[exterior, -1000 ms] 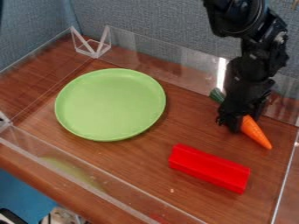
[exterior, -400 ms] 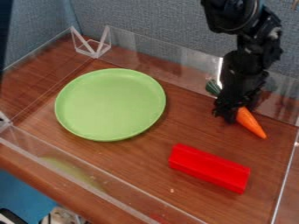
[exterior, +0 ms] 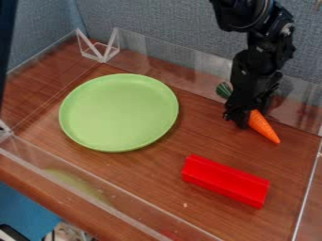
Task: Put the carrot on the left side
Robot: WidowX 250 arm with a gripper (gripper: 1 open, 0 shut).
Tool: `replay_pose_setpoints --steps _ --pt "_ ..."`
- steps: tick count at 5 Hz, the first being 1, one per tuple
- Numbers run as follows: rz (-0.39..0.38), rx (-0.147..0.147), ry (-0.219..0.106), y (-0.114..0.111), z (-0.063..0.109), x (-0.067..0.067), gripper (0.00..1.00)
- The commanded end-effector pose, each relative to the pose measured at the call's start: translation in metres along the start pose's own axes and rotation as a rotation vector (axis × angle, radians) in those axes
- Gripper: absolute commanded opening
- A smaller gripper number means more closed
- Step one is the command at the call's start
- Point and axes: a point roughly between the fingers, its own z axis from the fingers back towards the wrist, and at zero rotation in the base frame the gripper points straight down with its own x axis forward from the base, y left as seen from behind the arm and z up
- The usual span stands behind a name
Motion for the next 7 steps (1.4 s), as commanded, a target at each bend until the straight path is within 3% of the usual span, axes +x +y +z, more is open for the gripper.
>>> replay_pose_setpoints --steps 1,7 --pt "0.030 0.022 0.011 0.007 -0.007 0.017 0.00" --pt "-0.032 0.010 0.090 0.005 -0.001 -0.011 0.00"
